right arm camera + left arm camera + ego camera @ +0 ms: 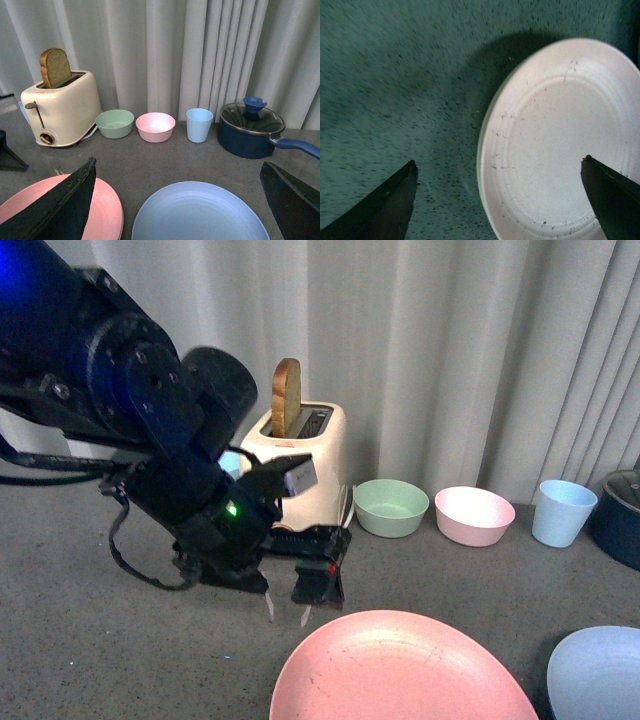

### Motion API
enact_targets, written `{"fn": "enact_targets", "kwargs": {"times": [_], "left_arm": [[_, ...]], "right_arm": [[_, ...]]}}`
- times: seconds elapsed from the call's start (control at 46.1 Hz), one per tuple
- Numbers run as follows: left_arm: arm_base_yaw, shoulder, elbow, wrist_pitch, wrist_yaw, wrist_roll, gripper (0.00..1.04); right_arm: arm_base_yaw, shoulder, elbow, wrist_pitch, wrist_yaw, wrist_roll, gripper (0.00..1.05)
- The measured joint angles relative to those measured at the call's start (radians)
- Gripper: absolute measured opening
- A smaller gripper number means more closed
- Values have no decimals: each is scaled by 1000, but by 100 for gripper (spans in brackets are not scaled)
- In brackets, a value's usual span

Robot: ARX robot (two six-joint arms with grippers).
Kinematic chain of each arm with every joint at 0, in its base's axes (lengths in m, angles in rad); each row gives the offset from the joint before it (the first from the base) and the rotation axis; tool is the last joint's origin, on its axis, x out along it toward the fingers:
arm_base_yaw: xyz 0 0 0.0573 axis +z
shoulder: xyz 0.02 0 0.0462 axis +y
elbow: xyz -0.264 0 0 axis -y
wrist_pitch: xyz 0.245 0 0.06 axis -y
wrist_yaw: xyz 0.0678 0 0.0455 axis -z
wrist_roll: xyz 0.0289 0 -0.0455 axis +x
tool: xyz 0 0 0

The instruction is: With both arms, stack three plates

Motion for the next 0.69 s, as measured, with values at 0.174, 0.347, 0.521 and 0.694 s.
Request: {"fn": "enact_targets", "kwargs": {"times": [0.174,0.347,0.521,0.694], "left_arm": [[41,-173,-93,103,8,37,98],[69,-400,-275,179,21,111,98],[95,-684,-684,822,-436,6,75],[215,-983,-1023,1097,-476,-66,39]], "right_arm": [[0,0,0,0,0,0,97],[0,0,0,0,0,0,97],[0,0,0,0,-3,0,97],[0,0,0,0,-2,0,97]]}}
